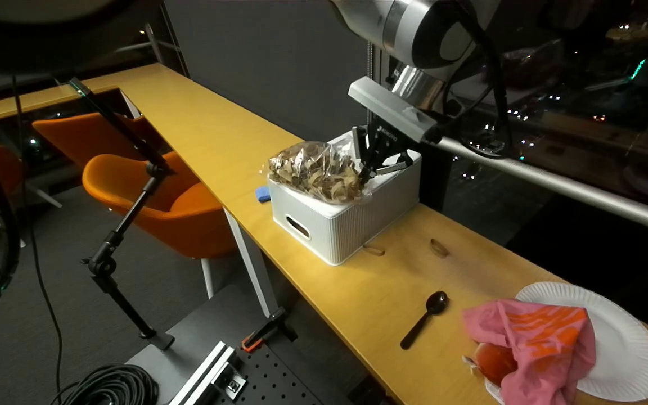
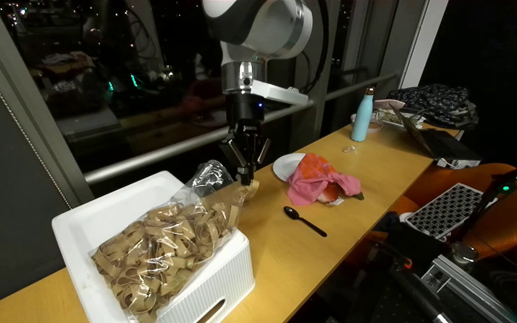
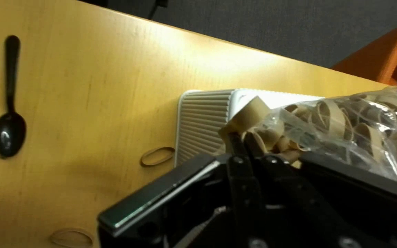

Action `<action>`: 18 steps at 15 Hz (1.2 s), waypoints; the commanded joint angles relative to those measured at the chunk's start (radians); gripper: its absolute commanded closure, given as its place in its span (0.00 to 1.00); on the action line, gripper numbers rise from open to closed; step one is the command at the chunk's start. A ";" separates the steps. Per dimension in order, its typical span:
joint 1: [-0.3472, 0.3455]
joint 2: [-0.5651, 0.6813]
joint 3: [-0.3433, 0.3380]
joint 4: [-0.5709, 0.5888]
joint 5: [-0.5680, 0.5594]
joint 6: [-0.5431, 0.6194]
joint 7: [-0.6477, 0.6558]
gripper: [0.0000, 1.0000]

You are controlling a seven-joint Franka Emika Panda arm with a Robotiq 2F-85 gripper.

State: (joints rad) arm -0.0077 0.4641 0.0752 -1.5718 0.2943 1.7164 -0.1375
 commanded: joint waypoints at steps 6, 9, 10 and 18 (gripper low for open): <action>0.006 -0.006 -0.065 0.065 -0.193 -0.134 0.097 0.99; 0.003 0.009 -0.078 0.061 -0.235 -0.127 0.108 0.99; 0.002 0.021 -0.079 0.057 -0.239 -0.113 0.108 0.99; 0.002 0.151 -0.100 0.055 -0.300 0.099 0.131 0.99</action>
State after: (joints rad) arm -0.0090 0.5743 -0.0210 -1.5290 0.0217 1.7465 -0.0227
